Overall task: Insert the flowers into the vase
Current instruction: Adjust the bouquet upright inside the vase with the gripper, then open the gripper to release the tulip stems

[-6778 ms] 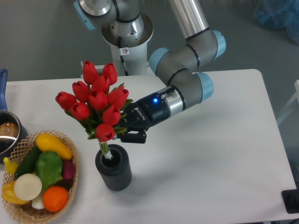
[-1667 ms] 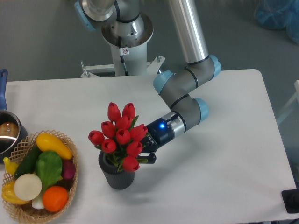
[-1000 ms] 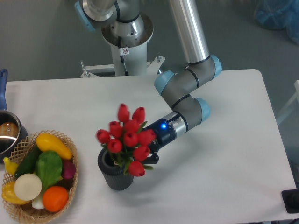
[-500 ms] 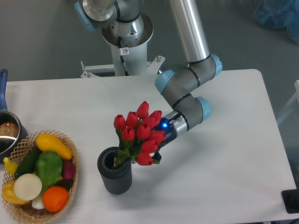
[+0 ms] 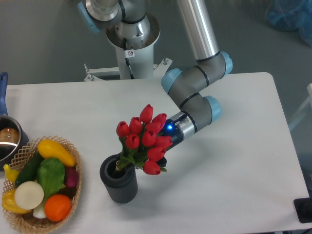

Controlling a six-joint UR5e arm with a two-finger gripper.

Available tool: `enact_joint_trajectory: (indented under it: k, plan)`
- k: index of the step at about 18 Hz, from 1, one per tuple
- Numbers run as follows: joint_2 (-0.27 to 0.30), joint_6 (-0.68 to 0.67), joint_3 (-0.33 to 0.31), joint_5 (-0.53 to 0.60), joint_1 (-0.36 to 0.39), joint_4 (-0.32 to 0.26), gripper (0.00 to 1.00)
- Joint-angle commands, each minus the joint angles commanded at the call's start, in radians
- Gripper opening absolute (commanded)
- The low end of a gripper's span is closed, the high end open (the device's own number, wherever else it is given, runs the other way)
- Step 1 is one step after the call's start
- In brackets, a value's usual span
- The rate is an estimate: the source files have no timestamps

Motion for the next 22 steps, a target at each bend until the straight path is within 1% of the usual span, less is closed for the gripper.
enact_joint_trajectory:
  k: [1, 4, 8, 12, 14, 16, 18, 21, 22]
  plan:
    - [0.000, 0.000, 0.000, 0.002, -0.002, 0.000, 0.50]
    - [-0.003, 0.002, 0.005, 0.003, -0.002, 0.000, 0.50]
    - [-0.005, 0.002, 0.017, 0.003, -0.006, 0.000, 0.58]
    - [-0.005, 0.002, 0.017, 0.003, -0.006, 0.000, 0.59]
    - [-0.003, 0.000, 0.018, 0.003, -0.006, 0.000, 0.63]
    - [-0.002, 0.000, 0.018, 0.003, -0.008, -0.002, 0.72]
    - [-0.002, -0.002, 0.018, 0.003, -0.008, -0.002, 0.73]
    - [-0.002, -0.009, 0.018, 0.005, -0.008, -0.003, 0.82]
    - [-0.002, -0.009, 0.017, 0.006, -0.008, -0.003, 0.83]
